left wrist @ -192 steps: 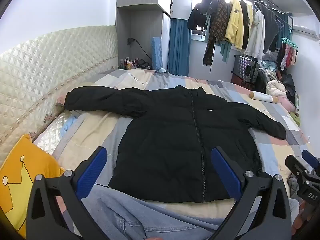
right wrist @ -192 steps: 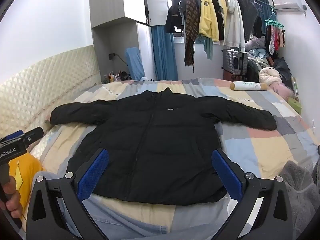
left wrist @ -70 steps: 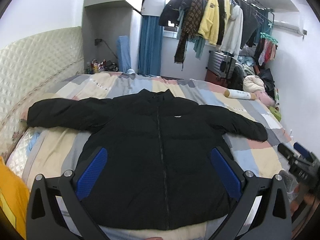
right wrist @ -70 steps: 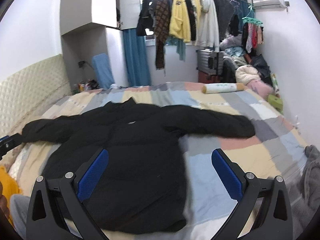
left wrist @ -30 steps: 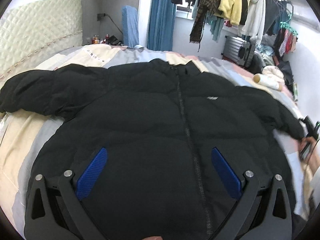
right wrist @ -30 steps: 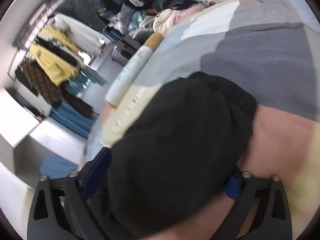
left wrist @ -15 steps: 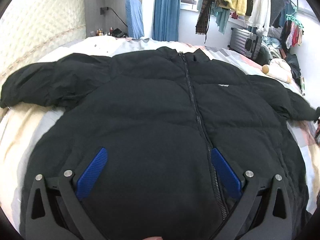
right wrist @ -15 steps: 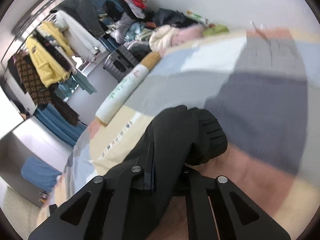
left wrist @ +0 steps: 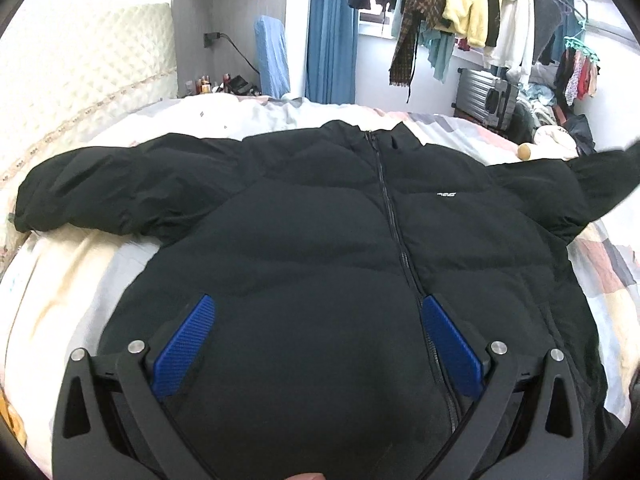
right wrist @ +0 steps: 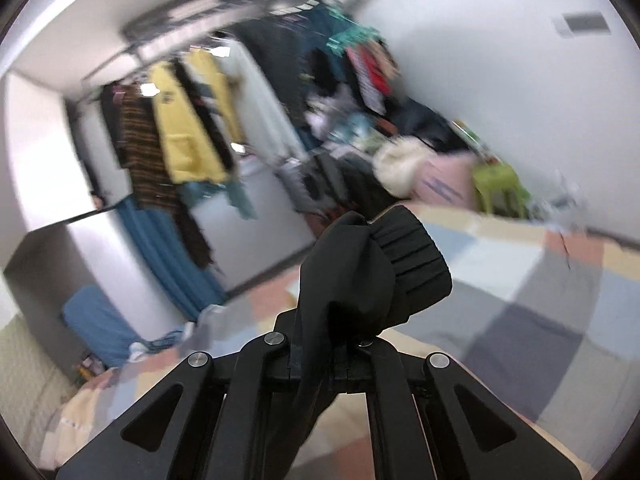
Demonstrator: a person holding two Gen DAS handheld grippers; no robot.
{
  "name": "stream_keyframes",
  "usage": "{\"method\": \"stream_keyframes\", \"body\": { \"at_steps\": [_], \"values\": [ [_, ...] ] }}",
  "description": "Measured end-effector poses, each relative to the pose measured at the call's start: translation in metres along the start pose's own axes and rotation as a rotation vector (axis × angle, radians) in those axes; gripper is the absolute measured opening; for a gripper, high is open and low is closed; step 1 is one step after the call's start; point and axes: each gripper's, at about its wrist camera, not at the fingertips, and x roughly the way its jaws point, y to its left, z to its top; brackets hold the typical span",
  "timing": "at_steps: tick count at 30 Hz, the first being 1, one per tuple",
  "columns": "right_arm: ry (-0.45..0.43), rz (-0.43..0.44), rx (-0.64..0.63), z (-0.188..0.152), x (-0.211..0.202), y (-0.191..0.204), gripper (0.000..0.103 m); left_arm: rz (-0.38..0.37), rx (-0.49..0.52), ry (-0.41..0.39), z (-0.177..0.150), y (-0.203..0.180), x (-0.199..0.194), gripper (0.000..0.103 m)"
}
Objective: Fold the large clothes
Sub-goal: 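Lift the gripped sleeve with the right tool and swing it across the jacket body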
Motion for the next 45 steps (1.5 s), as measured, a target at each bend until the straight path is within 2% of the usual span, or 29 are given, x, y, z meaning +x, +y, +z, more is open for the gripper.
{"method": "stream_keyframes", "body": {
  "at_steps": [5,10,13,19,22,25,28,31,36,40,42,45],
  "values": [
    [-0.051,0.079,-0.175,0.020,-0.039,0.106,0.003,-0.013,0.001,-0.020,0.002,0.010,-0.017,0.103],
    [-0.077,0.148,-0.360,0.005,-0.066,0.216,0.004,-0.013,0.002,-0.043,0.001,0.023,-0.029,0.103],
    [-0.071,0.211,-0.431,-0.024,-0.076,0.281,0.005,-0.024,0.000,-0.037,0.002,0.031,-0.036,0.103],
    [-0.026,0.348,-0.540,-0.099,-0.086,0.383,0.006,-0.029,-0.013,-0.073,0.005,0.052,-0.050,0.103],
    [0.025,0.428,-0.599,-0.151,-0.088,0.434,0.007,-0.031,-0.042,-0.078,0.005,0.065,-0.053,0.103],
    [0.087,0.501,-0.694,-0.217,-0.086,0.480,0.008,-0.026,-0.075,-0.085,0.005,0.080,-0.052,0.103],
    [0.152,0.551,-0.775,-0.281,-0.080,0.510,0.008,-0.019,-0.113,-0.081,0.004,0.096,-0.048,0.103],
    [0.240,0.579,-0.823,-0.340,-0.064,0.524,0.008,-0.007,-0.145,-0.075,0.004,0.110,-0.043,0.103],
    [0.381,0.583,-0.877,-0.438,-0.045,0.528,0.008,-0.007,-0.197,-0.058,0.001,0.128,-0.035,0.103],
    [0.462,0.562,-0.921,-0.494,-0.026,0.519,0.008,-0.026,-0.193,-0.032,-0.002,0.129,-0.026,0.103],
    [0.497,0.553,-0.927,-0.512,-0.018,0.514,0.010,-0.034,-0.191,-0.018,-0.005,0.128,-0.019,0.103],
    [0.522,0.560,-0.914,-0.521,-0.009,0.510,0.010,-0.038,-0.191,0.007,-0.007,0.128,-0.009,0.103]
  ]
}}
